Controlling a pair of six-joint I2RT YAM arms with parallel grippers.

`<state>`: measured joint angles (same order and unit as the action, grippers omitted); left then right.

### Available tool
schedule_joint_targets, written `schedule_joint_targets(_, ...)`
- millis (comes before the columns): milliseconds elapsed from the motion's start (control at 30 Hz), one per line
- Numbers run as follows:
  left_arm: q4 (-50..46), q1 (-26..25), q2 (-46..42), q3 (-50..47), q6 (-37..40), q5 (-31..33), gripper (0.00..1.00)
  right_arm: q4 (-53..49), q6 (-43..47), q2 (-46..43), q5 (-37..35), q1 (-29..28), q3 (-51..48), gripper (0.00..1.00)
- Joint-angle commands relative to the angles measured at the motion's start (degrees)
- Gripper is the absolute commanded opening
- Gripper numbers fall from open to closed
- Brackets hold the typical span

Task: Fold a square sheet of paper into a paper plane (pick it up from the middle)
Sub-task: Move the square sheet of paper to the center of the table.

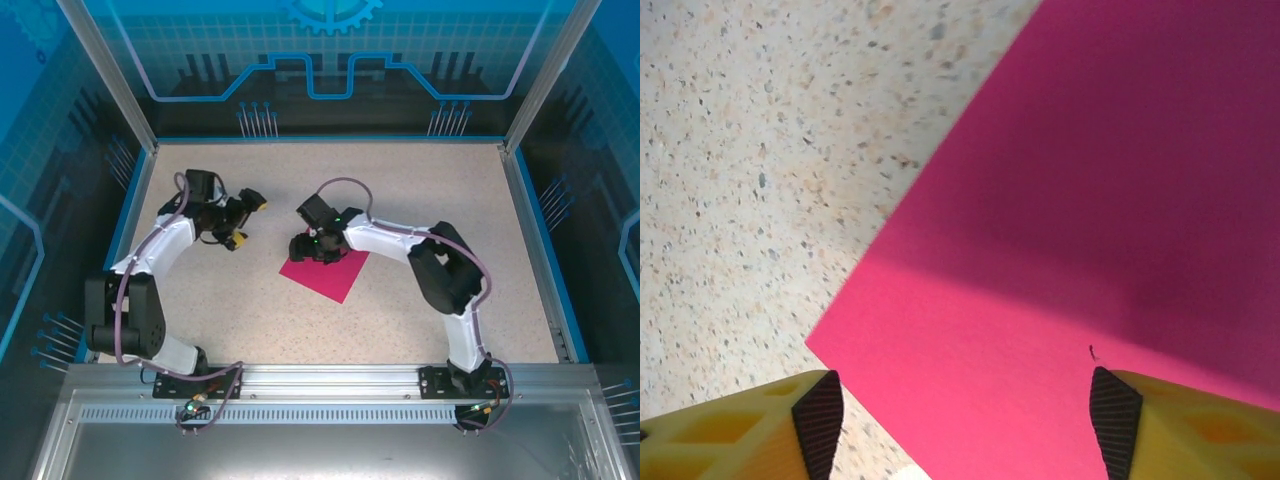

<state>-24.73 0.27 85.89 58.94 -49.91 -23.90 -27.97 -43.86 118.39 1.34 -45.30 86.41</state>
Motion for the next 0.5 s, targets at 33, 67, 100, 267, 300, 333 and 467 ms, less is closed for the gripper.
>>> schedule_joint_targets(33,-4.9,4.4,-0.5,-2.0,3.0,-1.1,0.99,-4.8,-0.2,5.5,0.7,-2.2,7.9,0.63)
schedule_joint_targets(67,-4.9,5.0,-0.4,-2.1,3.2,-1.2,0.99,-4.9,-0.2,6.5,0.9,-2.3,8.8,0.62)
schedule_joint_targets(100,-4.9,5.4,-0.4,-2.0,3.3,-1.3,0.99,-5.3,-0.2,7.5,1.2,-2.4,9.8,0.6)
schedule_joint_targets(267,-4.7,6.0,0.4,-2.1,3.6,-1.2,0.99,-6.8,1.1,10.4,3.3,-2.9,11.5,0.57)
schedule_joint_targets(300,-4.5,6.0,0.7,-2.1,3.5,-1.2,0.99,-7.3,1.8,10.7,4.0,-3.1,11.4,0.57)
schedule_joint_targets(333,-4.4,6.0,1.2,-2.0,3.6,-1.5,0.99,-8.0,2.8,10.9,4.5,-3.7,11.4,0.56)
schedule_joint_targets(467,-3.4,6.0,2.7,-1.9,3.6,-2.3,0.99,-12.0,8.8,10.0,5.1,-6.0,8.5,0.56)
